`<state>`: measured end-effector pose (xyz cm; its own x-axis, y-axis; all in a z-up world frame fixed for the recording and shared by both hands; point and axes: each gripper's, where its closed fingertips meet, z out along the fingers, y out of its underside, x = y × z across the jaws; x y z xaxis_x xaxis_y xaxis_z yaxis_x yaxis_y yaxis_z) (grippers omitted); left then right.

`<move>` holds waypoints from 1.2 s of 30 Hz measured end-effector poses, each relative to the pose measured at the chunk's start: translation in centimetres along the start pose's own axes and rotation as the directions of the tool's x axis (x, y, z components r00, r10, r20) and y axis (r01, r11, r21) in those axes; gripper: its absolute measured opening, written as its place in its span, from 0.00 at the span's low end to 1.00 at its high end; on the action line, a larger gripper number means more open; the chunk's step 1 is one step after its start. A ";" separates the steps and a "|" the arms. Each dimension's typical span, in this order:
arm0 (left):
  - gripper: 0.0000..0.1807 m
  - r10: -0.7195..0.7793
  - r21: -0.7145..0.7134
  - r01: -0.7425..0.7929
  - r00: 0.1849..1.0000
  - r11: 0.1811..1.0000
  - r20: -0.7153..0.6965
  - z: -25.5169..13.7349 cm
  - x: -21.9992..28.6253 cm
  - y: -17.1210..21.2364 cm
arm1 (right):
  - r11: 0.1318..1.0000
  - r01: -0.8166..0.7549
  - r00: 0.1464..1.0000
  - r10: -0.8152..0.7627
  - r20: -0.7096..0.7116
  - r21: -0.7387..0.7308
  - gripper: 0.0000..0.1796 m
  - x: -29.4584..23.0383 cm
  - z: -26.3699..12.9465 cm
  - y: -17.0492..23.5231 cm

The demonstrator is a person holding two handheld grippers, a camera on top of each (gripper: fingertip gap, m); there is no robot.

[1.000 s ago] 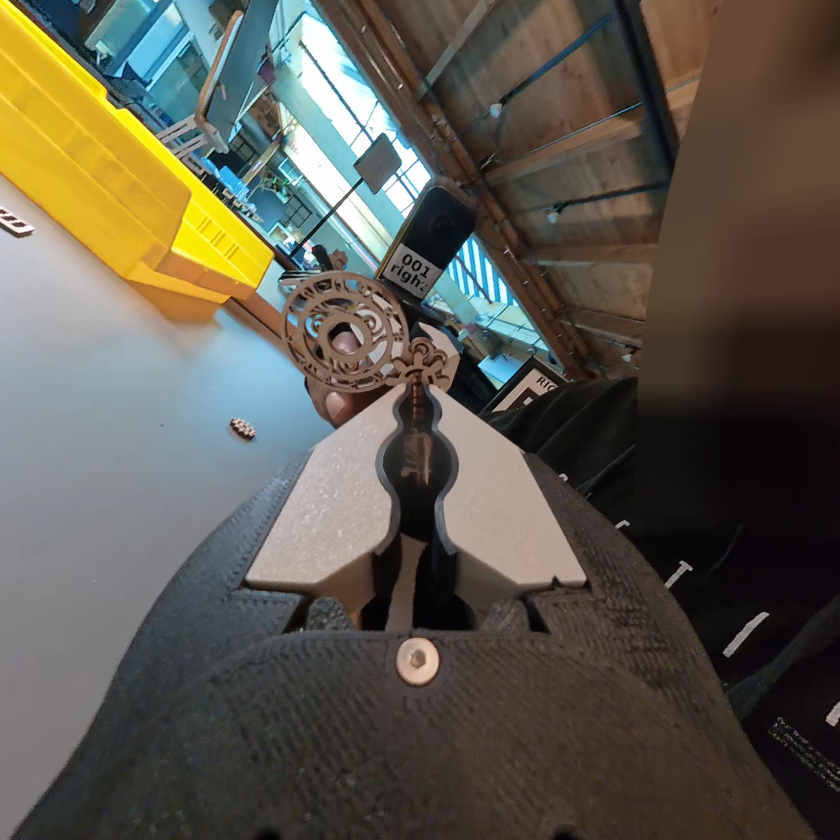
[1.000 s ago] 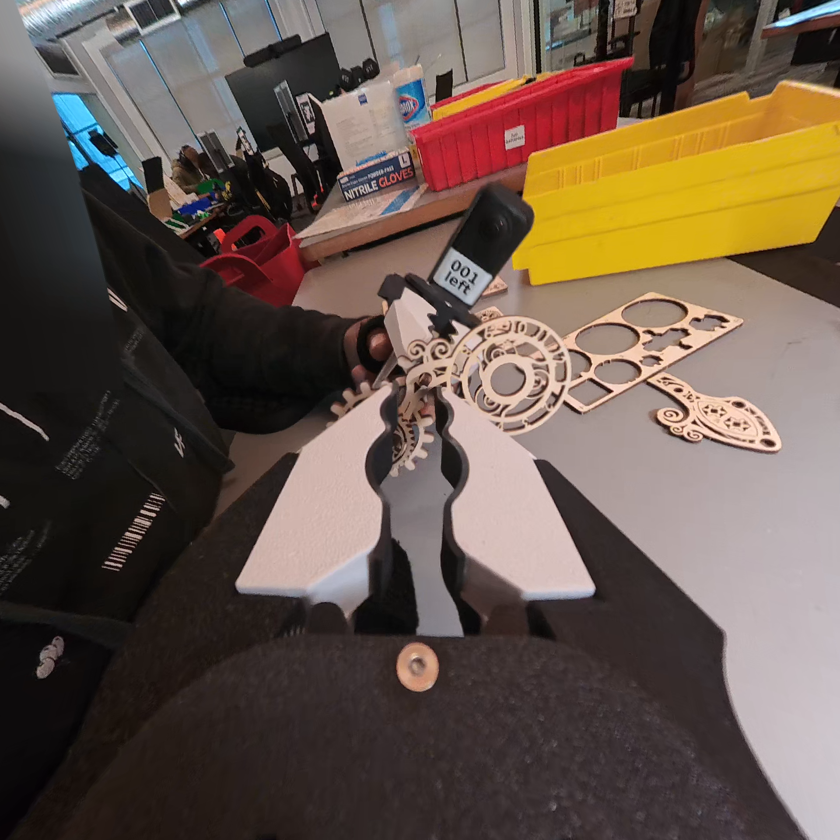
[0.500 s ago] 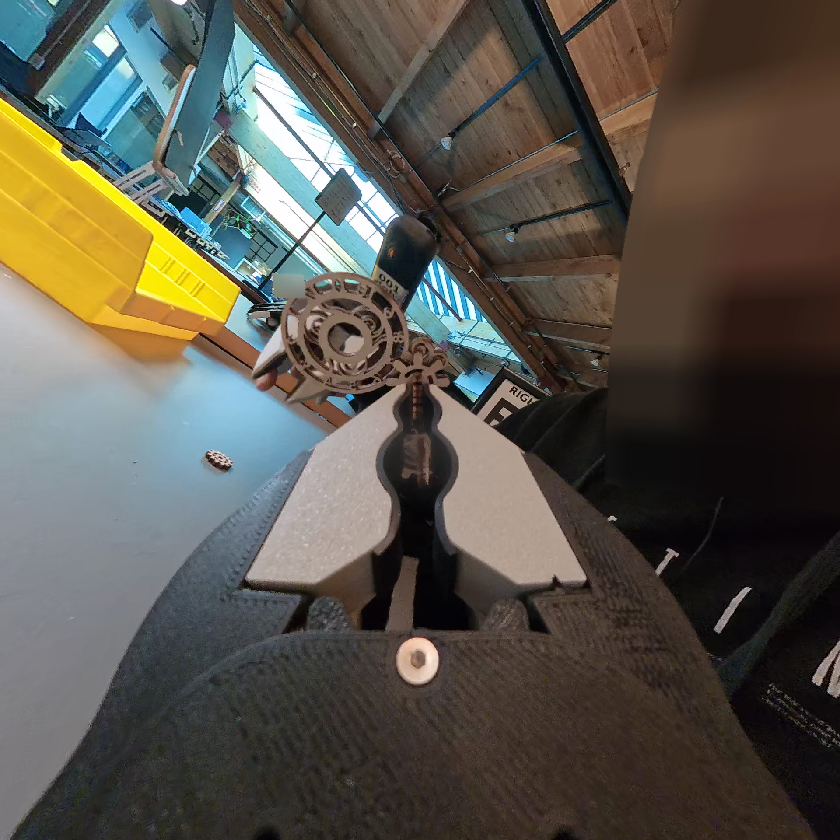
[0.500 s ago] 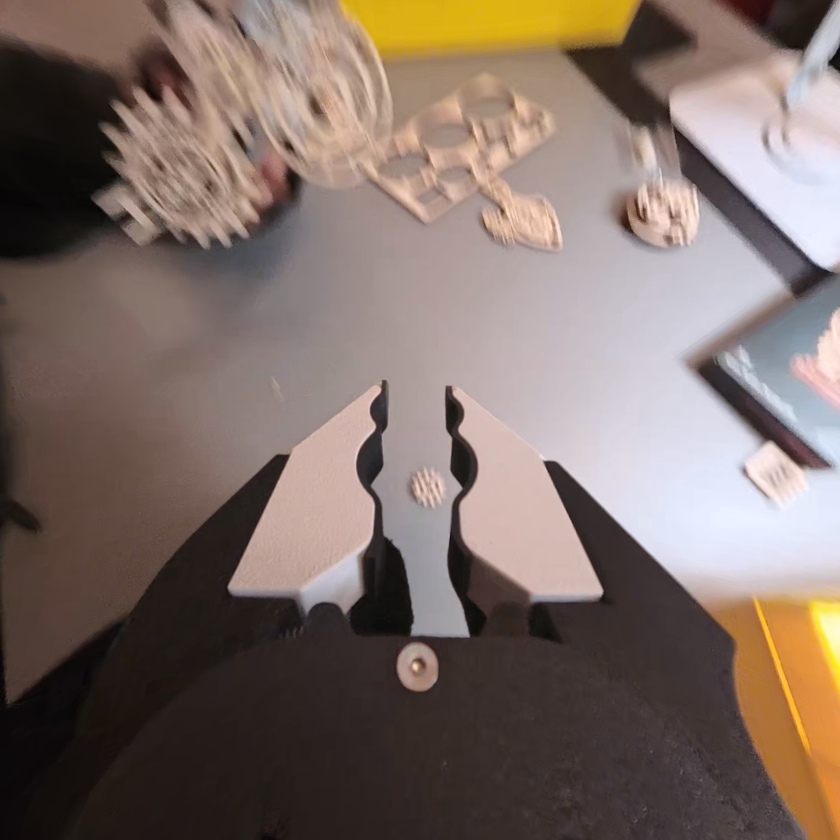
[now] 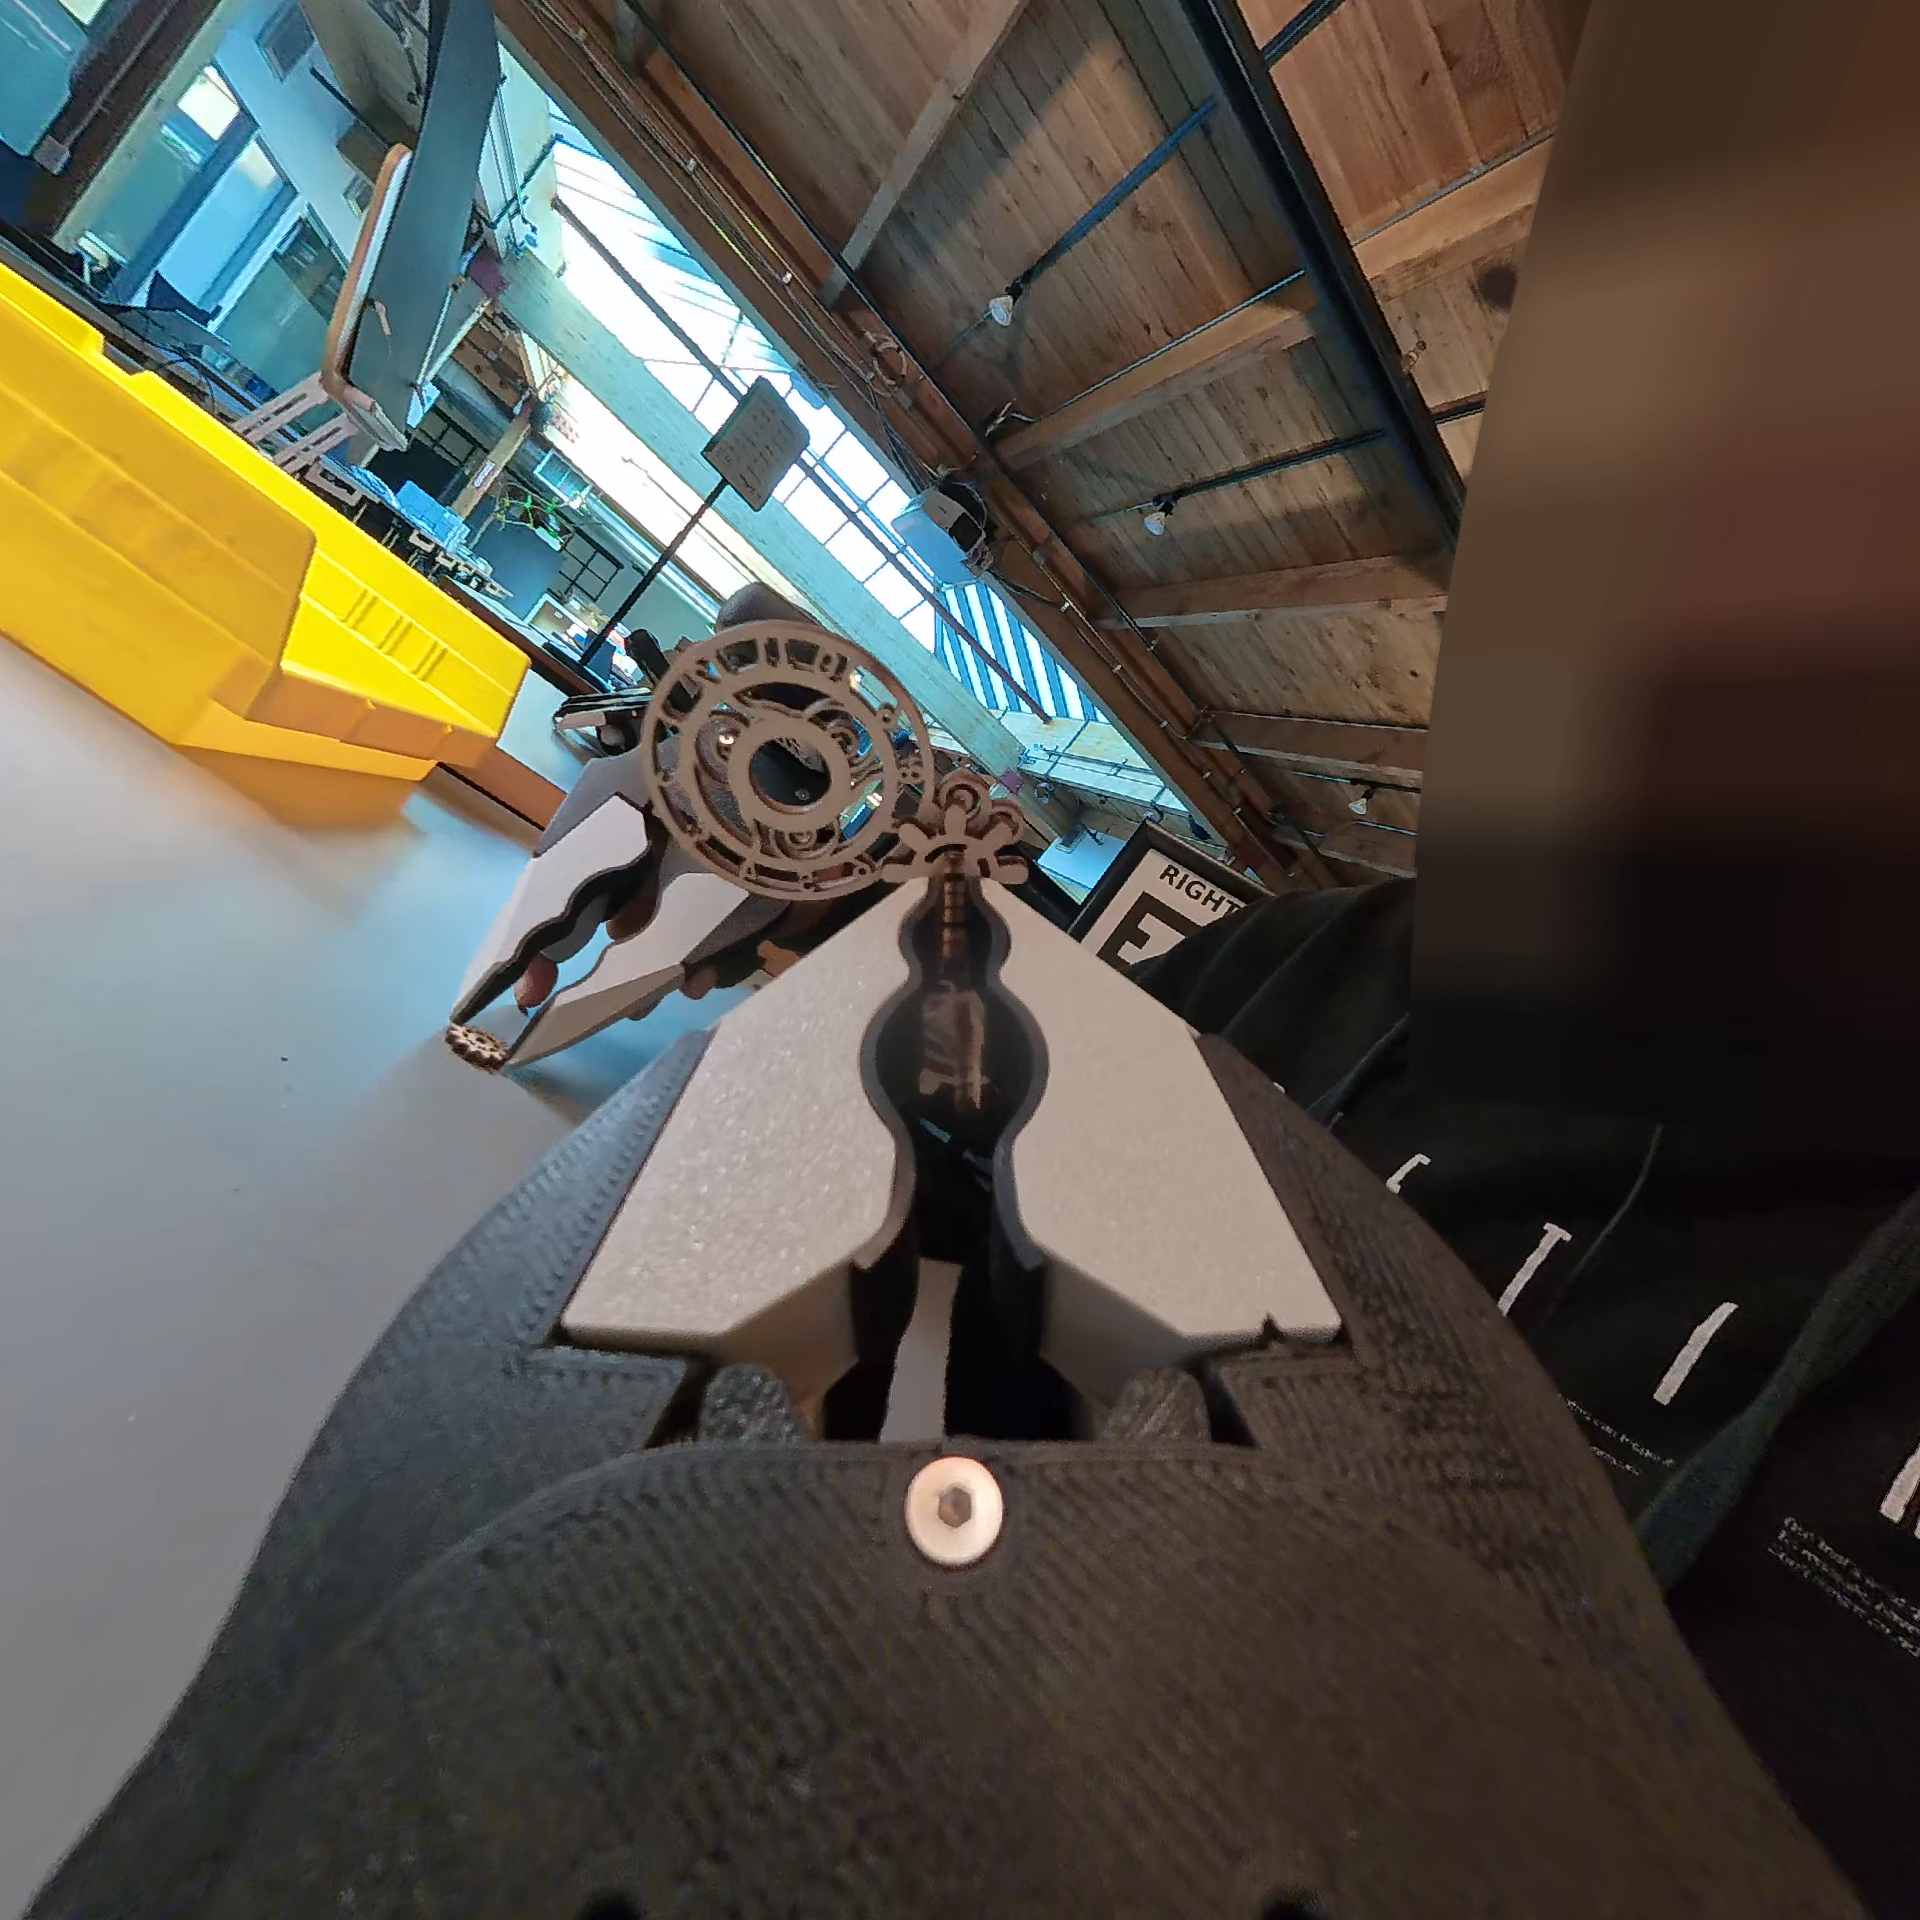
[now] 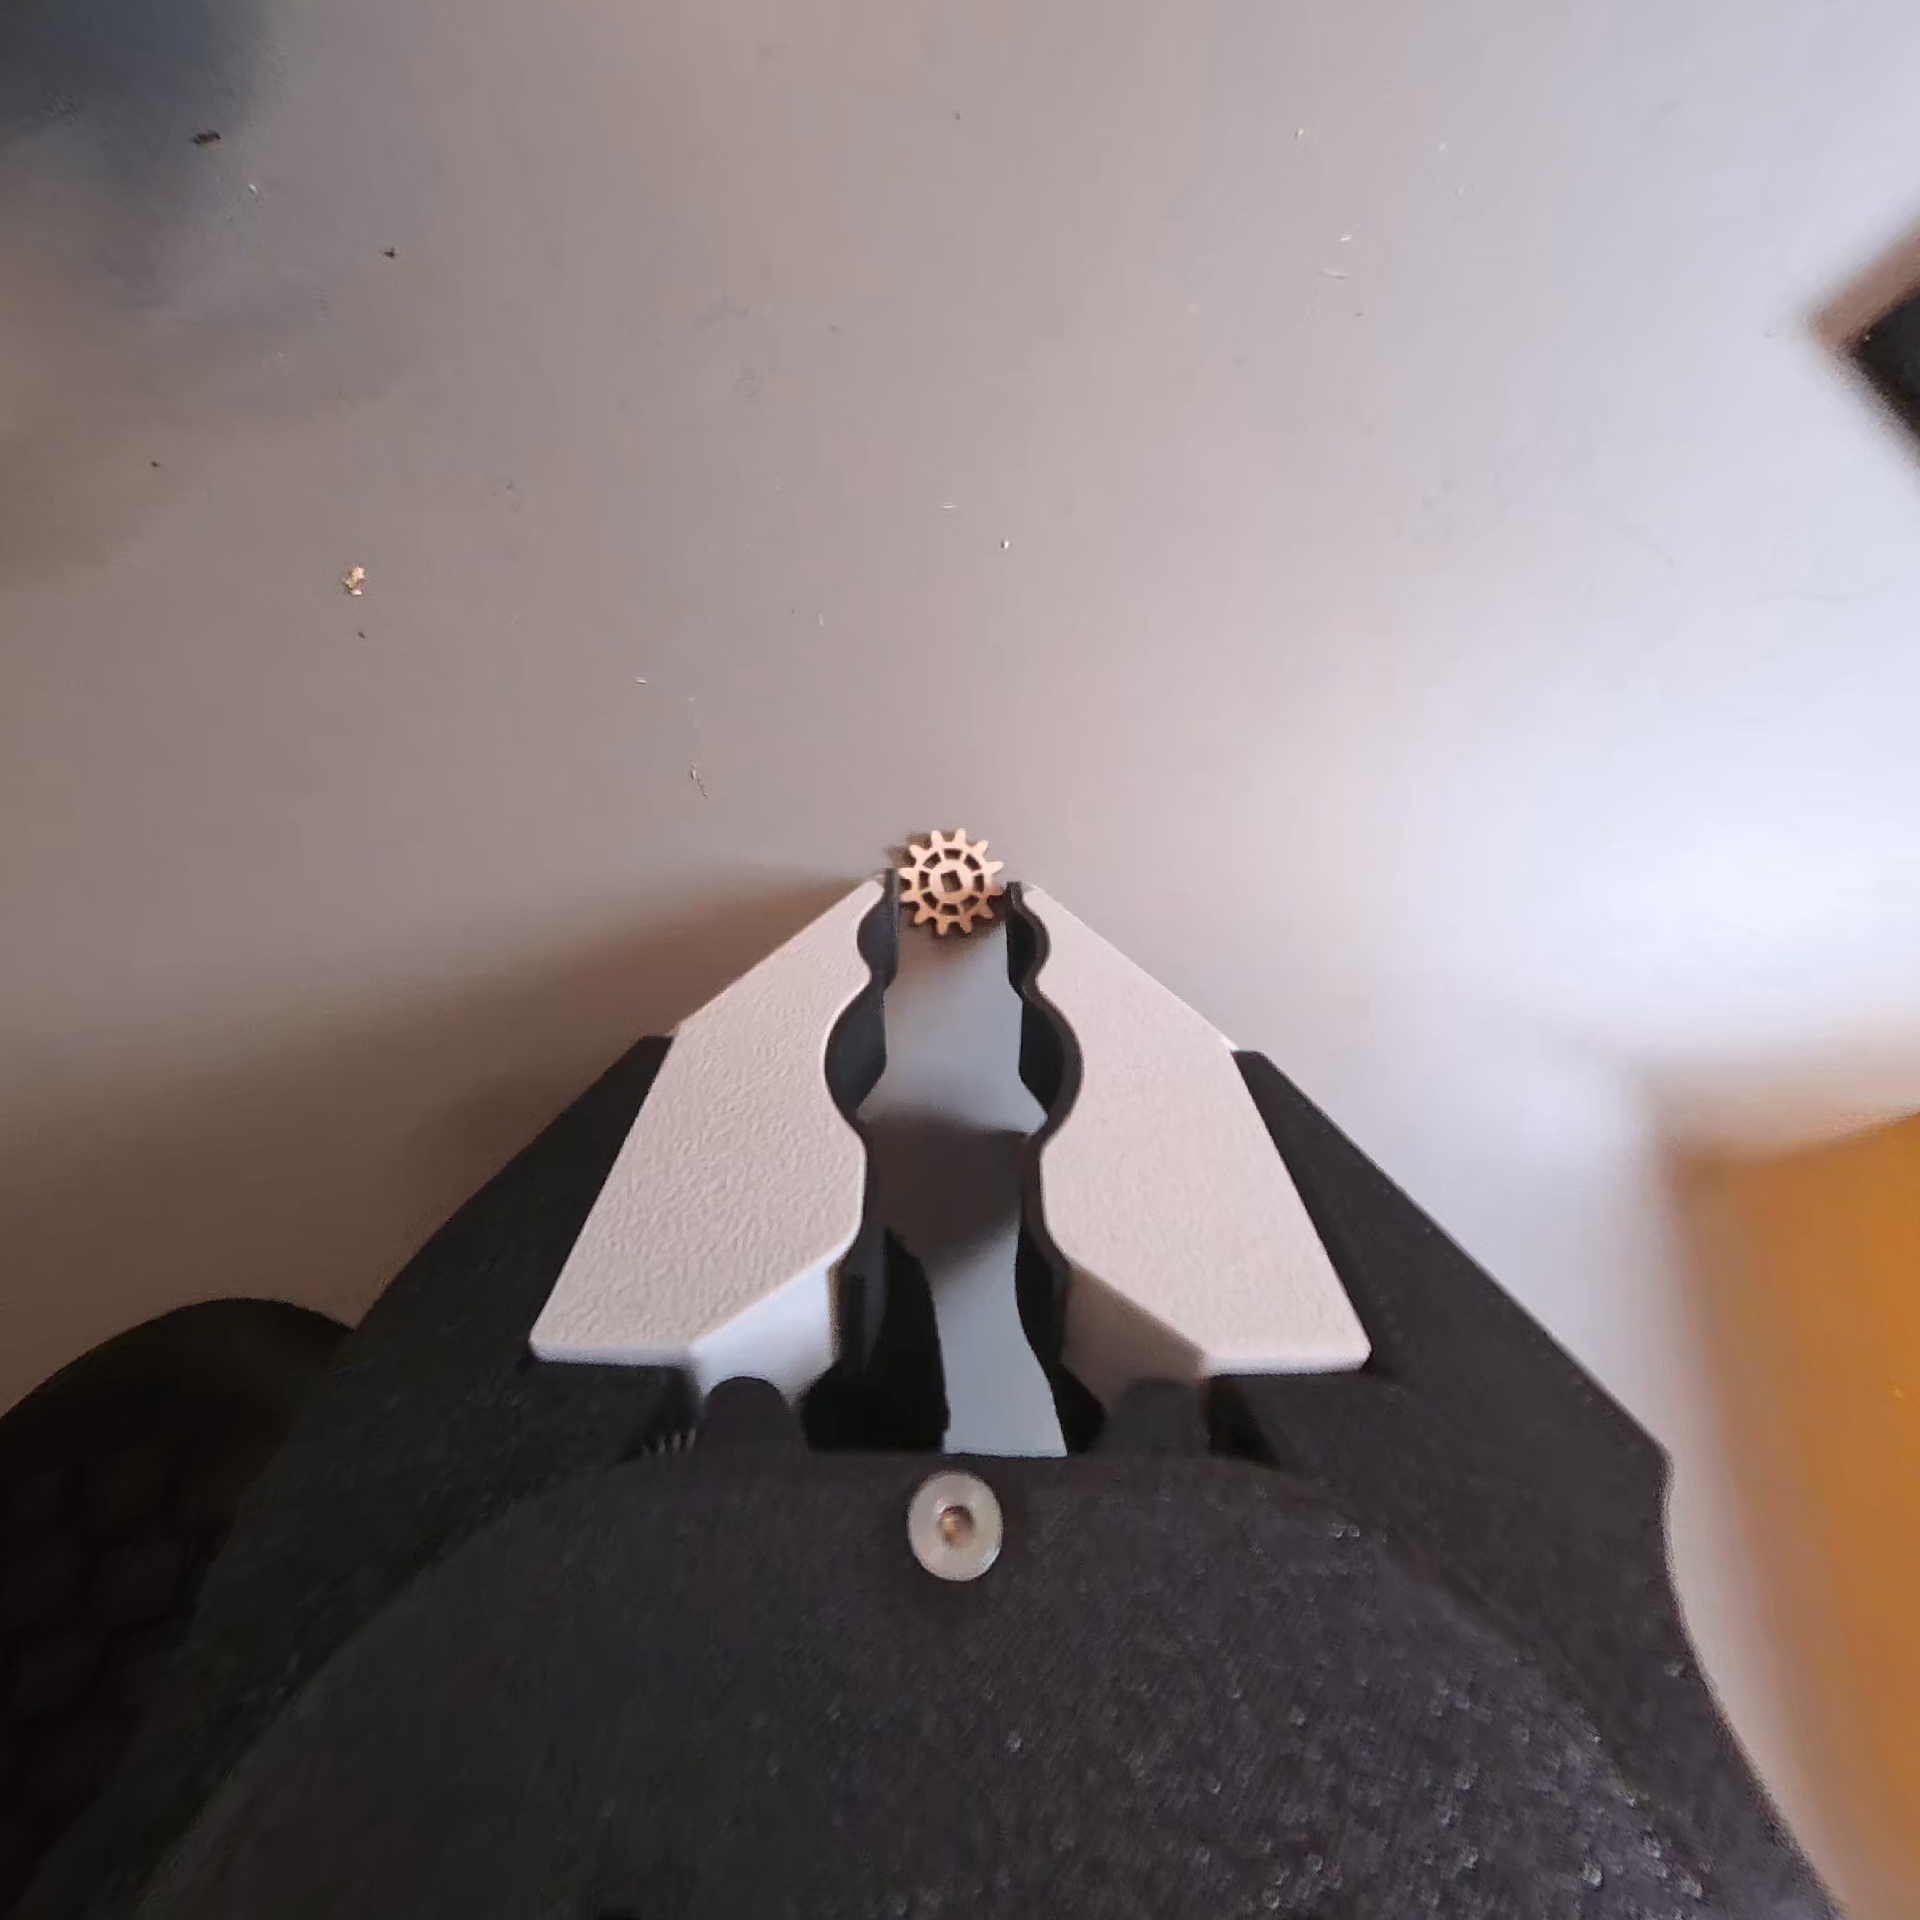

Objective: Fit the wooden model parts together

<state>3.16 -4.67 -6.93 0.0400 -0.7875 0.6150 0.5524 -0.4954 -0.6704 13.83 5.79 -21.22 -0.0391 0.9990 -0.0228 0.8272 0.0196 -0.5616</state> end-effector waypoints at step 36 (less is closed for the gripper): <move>0.00 -0.040 -0.024 0.038 0.995 0.999 -0.089 0.9 1.1 1.0 | 0.603 0.162 0.915 -0.387 0.109 0.781 0.09 -11.3 -7.3 -16.5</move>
<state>4.49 -5.72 -6.59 -0.0567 -0.7963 0.6022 0.5332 -0.5341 -0.6561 4.69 -5.56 -5.64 -0.4174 0.9024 0.1065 0.0546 0.1419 -0.9884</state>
